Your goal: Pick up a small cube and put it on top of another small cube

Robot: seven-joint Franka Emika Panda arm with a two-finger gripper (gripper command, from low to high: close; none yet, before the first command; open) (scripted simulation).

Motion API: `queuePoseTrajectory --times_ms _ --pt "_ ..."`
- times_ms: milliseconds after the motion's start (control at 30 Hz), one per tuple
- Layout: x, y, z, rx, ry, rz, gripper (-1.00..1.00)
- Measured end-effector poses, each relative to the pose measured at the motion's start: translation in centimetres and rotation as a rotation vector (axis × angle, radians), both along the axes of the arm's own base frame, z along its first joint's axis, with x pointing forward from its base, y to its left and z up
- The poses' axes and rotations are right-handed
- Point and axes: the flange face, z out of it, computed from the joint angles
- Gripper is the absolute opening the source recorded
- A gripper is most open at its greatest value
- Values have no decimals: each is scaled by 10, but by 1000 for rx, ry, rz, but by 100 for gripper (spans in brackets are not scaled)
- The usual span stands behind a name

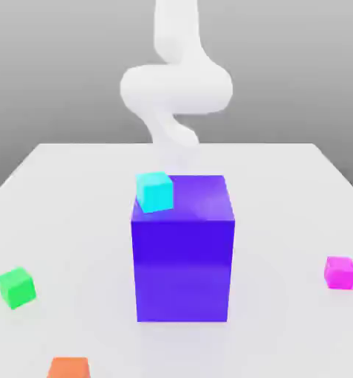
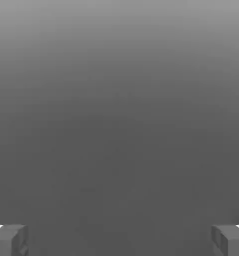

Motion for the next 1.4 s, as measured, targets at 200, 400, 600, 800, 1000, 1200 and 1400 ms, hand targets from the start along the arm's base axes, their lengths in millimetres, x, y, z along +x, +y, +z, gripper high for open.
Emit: queuePoseTrajectory --times_ms 200,400,600,800,1000,1200,1400 --pt "48 92 -119 -176 173 266 0" --pt "44 179 -243 -320 326 565 0" --pt "-14 258 -363 -433 462 912 0" --pt "-97 299 -465 -489 586 1237 0" --pt "-109 304 -530 -489 602 1279 0" --pt "-110 303 -537 -491 603 1280 -100" --pt "-109 304 -502 -488 602 1280 -100"
